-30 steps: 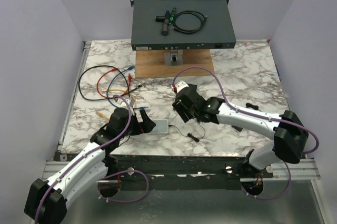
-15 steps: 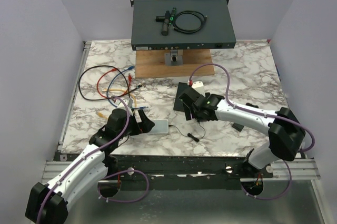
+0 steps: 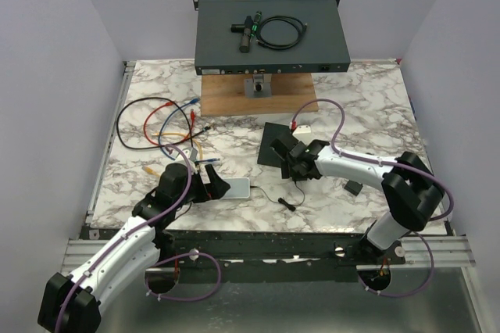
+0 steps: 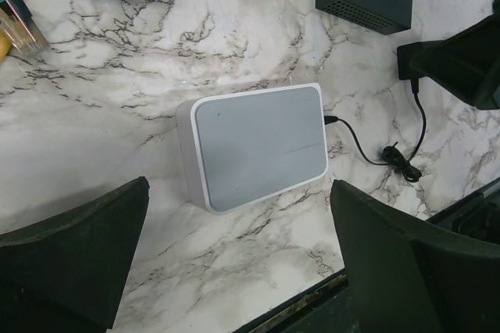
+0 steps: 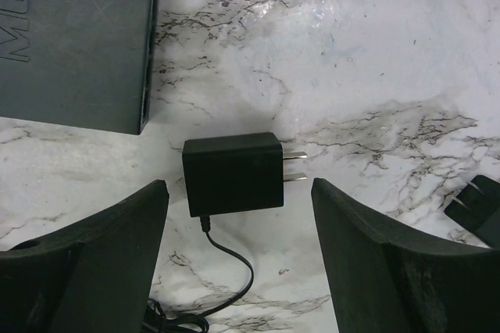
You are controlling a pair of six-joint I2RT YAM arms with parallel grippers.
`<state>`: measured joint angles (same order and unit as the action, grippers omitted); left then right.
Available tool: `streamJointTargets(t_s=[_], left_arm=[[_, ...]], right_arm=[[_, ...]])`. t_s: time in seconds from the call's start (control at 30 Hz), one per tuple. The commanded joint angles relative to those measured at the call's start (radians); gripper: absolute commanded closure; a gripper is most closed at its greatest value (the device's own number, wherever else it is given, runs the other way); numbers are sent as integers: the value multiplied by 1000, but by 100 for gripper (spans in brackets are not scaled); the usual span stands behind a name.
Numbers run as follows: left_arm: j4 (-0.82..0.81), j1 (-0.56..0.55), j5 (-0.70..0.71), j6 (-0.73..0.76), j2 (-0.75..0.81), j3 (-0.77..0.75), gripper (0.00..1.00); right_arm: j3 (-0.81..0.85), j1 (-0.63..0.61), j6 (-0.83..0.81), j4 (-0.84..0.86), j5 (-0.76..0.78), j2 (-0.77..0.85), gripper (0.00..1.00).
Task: Insert the plug into the switch port
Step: Move the switch port to the center of the board.
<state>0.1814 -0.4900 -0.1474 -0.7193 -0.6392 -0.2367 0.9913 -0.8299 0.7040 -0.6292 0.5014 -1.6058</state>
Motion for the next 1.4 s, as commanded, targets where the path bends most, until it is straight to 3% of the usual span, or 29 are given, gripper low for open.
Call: streamJointTargets(t_s=[0.0, 0.47, 0.83, 1.1, 1.37], left_arm=[[-16, 9, -20, 8, 6, 8, 2], [-11, 12, -21, 8, 5, 5, 2], [-7, 12, -22, 6, 10, 5, 2], [-6, 13, -22, 4, 10, 2, 1], [0, 13, -34, -25, 16, 0, 1]], right_arm=[[-28, 10, 33, 46, 17, -20, 24], [-49, 26, 8, 105, -26, -34, 39], [-36, 26, -24, 92, -35, -32, 76], [56, 26, -69, -9, 82, 50, 77], [205, 25, -185, 51, 69, 28, 77]])
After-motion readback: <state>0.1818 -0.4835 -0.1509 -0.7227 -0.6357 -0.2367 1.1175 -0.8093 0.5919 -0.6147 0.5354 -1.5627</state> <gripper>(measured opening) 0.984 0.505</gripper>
